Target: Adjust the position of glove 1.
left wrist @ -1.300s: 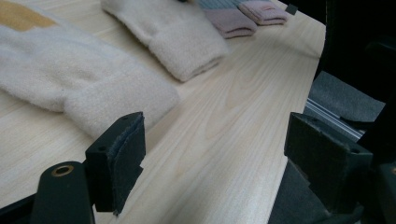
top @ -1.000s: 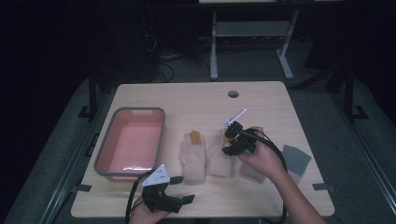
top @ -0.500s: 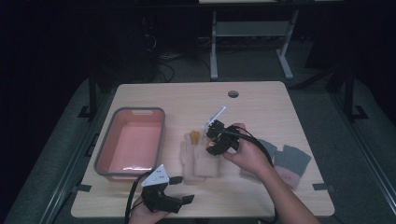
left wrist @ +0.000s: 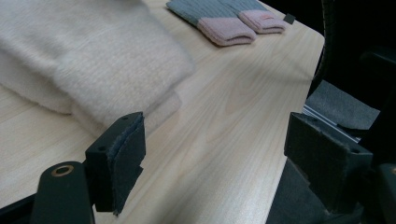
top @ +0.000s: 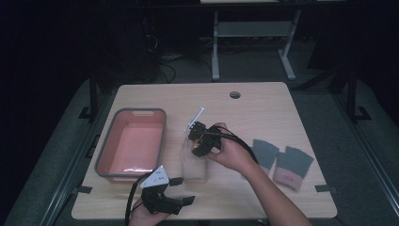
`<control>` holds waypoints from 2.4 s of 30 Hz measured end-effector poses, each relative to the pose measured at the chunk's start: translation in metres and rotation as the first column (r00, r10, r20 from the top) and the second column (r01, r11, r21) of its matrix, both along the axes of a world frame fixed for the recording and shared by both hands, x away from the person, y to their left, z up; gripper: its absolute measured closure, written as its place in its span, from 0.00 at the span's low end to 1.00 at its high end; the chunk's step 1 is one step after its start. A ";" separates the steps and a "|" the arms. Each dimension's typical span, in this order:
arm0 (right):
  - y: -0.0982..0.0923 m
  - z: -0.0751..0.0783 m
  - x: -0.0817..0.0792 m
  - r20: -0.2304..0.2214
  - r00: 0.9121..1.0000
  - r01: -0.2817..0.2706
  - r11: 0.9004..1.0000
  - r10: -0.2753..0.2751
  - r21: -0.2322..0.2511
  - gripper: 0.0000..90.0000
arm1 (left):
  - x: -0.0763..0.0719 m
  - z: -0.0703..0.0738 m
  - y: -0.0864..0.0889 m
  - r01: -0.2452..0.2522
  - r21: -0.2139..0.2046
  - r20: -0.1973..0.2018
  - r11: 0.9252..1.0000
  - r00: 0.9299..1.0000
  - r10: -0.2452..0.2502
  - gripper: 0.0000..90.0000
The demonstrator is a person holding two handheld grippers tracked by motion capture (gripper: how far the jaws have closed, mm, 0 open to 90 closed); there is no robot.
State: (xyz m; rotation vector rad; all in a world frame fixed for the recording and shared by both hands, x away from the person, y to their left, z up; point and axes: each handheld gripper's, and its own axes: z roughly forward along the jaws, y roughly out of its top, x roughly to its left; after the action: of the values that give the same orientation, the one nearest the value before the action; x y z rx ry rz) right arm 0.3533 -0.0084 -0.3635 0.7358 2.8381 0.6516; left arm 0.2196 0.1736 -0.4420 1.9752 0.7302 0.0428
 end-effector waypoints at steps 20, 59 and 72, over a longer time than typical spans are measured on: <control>-0.004 -0.047 0.017 -0.122 0.992 0.027 1.000 -0.026 0.006 0.61 | 0.001 0.000 0.000 -0.005 -0.003 -0.001 1.000 1.000 0.005 0.23; 0.052 -0.044 0.016 -0.023 0.998 -0.061 0.994 0.059 -0.095 0.44 | 0.000 0.001 0.000 -0.005 -0.007 -0.004 1.000 1.000 0.005 0.23; 0.039 -0.058 0.016 -0.011 0.997 -0.077 0.982 0.077 -0.172 0.46 | -0.001 0.001 0.001 -0.007 -0.020 -0.013 1.000 1.000 0.007 0.23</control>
State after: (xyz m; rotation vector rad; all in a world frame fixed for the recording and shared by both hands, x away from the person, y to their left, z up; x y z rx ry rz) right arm 0.3692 0.0301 -0.4210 0.6025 2.8929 0.4070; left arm 0.2189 0.1741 -0.4406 1.9550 0.7436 0.0269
